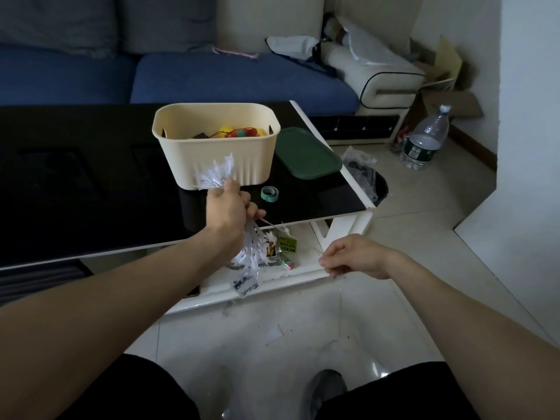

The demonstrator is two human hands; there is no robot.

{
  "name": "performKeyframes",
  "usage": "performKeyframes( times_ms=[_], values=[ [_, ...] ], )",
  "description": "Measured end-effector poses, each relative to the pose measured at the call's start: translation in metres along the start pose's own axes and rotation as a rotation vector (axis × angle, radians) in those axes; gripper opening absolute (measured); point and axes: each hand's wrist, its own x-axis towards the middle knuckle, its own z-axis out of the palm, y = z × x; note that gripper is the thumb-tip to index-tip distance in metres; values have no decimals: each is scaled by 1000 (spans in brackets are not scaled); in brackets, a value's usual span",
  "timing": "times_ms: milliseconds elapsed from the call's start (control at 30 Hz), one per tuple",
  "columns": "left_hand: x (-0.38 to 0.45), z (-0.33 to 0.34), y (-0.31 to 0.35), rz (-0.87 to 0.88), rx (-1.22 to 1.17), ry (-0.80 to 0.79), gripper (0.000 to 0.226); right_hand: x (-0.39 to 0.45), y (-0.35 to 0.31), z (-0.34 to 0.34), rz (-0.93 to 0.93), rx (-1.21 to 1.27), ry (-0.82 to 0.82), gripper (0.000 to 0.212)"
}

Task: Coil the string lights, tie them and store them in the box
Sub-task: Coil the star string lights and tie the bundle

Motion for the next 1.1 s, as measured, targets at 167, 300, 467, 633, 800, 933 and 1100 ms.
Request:
performKeyframes(
  times_ms=[167, 300, 467, 633, 800, 933, 1100],
  values=[
    [-4, 3, -6, 21, 134, -47, 29, -5, 6, -12, -146, 196, 293, 12],
    [-3, 2, -5, -85, 62, -67, 23, -17, -1, -13, -178, 190, 236, 18],
    [-6, 7, -10, -97, 93, -127, 6, -24, -21, 4, -195, 9, 122, 20],
    [-16, 13, -17, -149, 158, -264, 14, -24, -41, 18, -288, -7, 128, 6],
    [-23, 15, -23, -122, 268, -285, 27, -27, -54, 30, -347, 22, 79, 15],
    [-27, 15, -27, -191, 314, -323, 25, -25, -57, 37, -412, 12, 85, 12],
    [-31, 5, -29, -211, 683, -613, 35, -14, -54, 43, -413, -72, 136, 32]
  ],
)
